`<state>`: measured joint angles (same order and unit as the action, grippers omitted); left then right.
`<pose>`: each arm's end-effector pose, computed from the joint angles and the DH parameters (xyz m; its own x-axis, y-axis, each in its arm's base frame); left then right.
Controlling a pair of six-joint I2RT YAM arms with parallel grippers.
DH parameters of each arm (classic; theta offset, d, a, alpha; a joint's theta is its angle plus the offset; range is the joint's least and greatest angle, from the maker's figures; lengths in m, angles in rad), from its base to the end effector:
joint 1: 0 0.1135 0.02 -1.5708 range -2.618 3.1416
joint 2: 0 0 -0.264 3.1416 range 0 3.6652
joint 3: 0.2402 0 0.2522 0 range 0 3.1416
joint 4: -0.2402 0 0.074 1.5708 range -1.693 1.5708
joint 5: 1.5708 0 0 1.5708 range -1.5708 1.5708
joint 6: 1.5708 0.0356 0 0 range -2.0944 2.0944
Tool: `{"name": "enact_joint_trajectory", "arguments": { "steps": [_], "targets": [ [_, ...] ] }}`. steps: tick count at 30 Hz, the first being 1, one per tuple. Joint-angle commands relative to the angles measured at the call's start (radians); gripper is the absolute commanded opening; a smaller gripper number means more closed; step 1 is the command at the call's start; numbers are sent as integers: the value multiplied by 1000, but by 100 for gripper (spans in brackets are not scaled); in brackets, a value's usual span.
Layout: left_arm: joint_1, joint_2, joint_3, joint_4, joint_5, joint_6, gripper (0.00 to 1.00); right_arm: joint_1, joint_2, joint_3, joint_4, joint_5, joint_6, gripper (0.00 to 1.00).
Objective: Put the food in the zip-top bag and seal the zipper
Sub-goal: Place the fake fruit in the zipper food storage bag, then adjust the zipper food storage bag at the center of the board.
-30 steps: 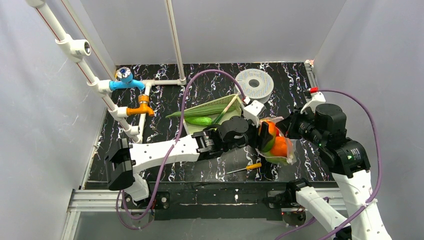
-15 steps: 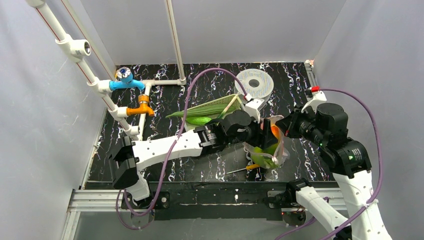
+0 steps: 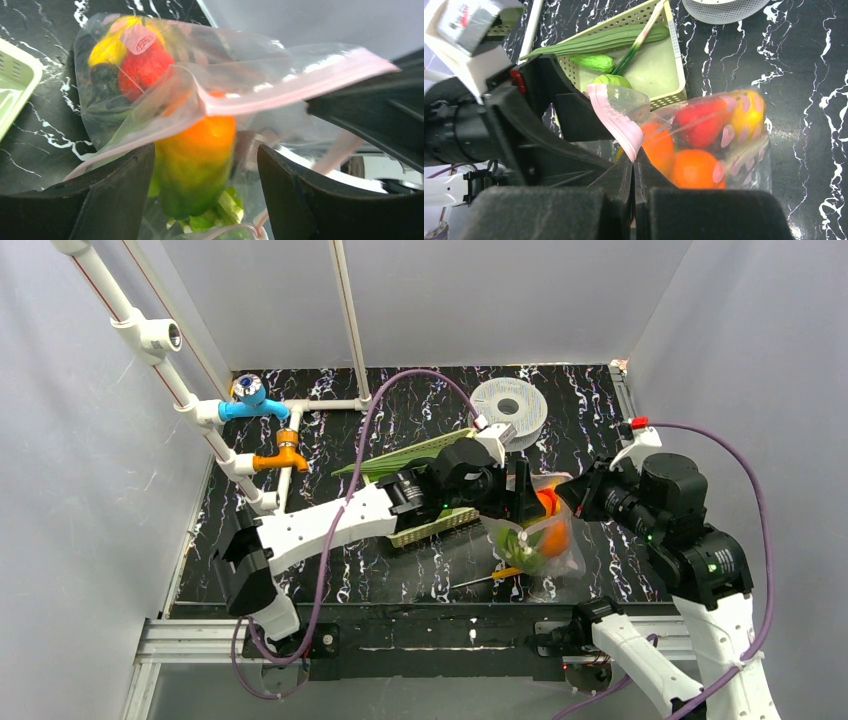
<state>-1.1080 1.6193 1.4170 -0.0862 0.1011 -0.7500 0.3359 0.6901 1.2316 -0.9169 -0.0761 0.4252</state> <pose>0.1708 -0.3503 0.3556 -0.7292 -0.0575 -0.6819 0.5964 0.4352 -0.6745 0.0909 0.0346 0.4191 -0.4784 0.2686 -0.8360 -0.2174 0.8862 0.4092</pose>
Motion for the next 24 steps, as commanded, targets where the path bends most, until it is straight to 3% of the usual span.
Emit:
{"name": "enact_joint_trajectory", "arguments": {
  "steps": [1, 6, 10, 16, 21, 24],
  "targets": [
    [7, -156, 12, -96, 50, 89, 81, 3, -36, 15, 85, -4, -3, 2],
    [27, -231, 31, -200, 15, 176, 87, 3, -20, 23, 66, 13, -25, 2],
    [33, -278, -34, -163, 35, 192, 88, 3, -42, -7, 81, -11, -5, 1],
    [44, -285, -100, -13, 148, 151, 84, 3, -24, 5, 64, -34, -12, 1],
    [47, -240, -6, -118, 98, 211, 75, 3, -18, 24, 64, -43, -9, 1],
    [47, -210, -15, -144, 112, 213, 75, 3, -26, 6, 82, -60, 4, 1]
  ]
}}
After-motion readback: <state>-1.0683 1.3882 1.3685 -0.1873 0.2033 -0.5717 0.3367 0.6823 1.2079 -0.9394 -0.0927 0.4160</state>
